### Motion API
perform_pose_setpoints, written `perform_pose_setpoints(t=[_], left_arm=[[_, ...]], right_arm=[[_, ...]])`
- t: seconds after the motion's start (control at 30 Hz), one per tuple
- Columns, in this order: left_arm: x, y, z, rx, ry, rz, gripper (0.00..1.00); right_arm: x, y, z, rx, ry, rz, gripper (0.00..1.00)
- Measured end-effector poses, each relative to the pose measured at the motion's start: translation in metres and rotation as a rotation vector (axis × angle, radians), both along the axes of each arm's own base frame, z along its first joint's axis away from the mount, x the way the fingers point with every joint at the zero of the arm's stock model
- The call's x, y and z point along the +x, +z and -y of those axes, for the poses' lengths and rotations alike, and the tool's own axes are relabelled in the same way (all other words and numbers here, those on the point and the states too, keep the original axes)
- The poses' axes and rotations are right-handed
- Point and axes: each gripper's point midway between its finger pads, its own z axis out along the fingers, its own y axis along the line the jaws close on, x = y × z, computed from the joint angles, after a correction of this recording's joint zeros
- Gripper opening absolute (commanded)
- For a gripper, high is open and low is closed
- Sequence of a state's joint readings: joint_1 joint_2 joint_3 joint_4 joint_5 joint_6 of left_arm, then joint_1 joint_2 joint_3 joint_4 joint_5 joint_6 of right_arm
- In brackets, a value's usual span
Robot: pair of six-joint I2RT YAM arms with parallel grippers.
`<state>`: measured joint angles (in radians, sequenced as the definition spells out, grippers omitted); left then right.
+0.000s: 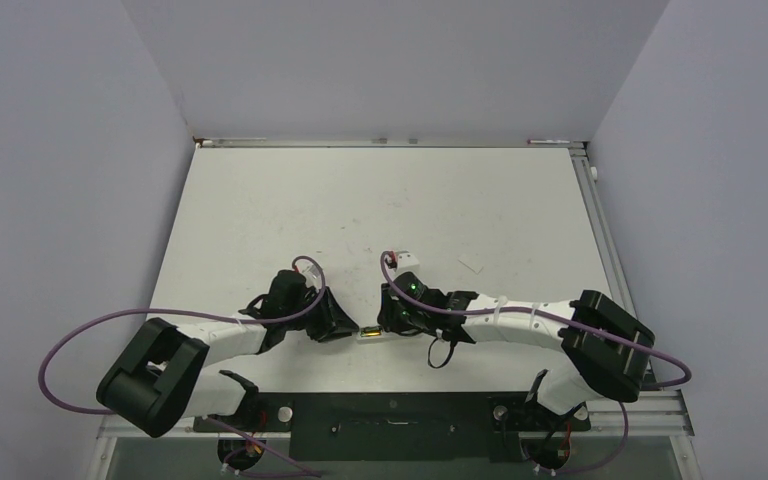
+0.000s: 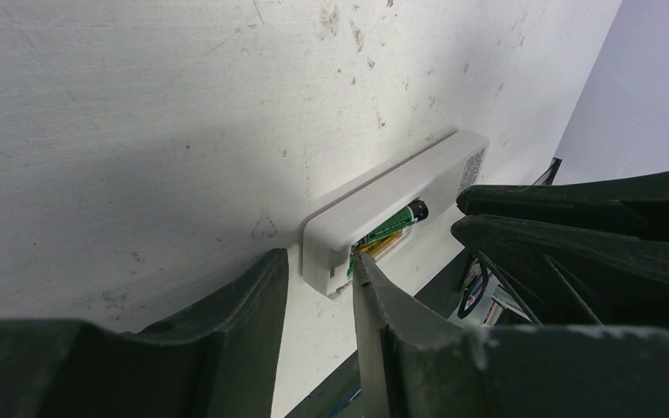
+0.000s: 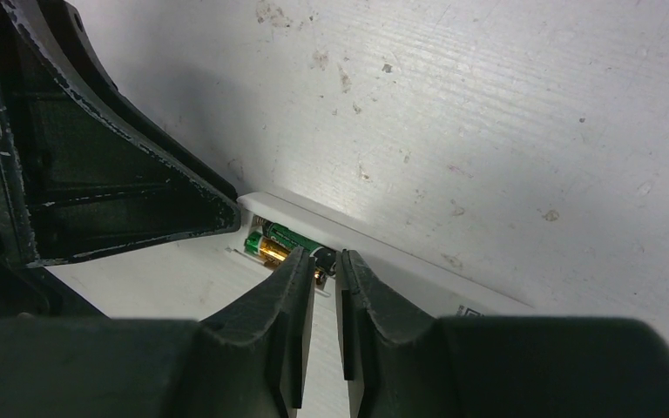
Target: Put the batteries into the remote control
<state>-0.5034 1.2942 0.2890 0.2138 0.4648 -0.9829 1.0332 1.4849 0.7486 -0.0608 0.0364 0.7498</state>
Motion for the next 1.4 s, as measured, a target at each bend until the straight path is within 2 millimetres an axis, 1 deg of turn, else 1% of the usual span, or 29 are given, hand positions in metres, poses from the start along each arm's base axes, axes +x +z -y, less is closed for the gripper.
perform_pose_setpoints(t=[0.27, 0.53, 0.8, 0.93, 1.4], left_arm=[[-0.001, -0.001, 0.001, 0.001, -0.006, -0.002, 0.26], [-0.004, -0.002, 0.002, 0.002, -0.013, -0.005, 0.21], [-0.004, 0.0, 0.004, -0.002, -0.019, 0.001, 0.14], [-0.004, 0.0, 0.004, -0.004, -0.021, 0.004, 0.13], [-0.005, 0.0, 0.005, -0.005, -0.023, 0.006, 0.12]], right_arm=[[-0.003, -0.001, -0.002, 0.001, 0.001, -0.008, 0.16], [-0.009, -0.015, -0.003, -0.026, 0.003, -0.037, 0.15], [-0.009, -0.015, -0.003, -0.025, 0.0, -0.039, 0.11], [-0.01, -0.015, -0.003, -0.024, 0.0, -0.04, 0.09], [-0.014, -0.017, -0.007, -0.053, 0.023, -0.042, 0.09]])
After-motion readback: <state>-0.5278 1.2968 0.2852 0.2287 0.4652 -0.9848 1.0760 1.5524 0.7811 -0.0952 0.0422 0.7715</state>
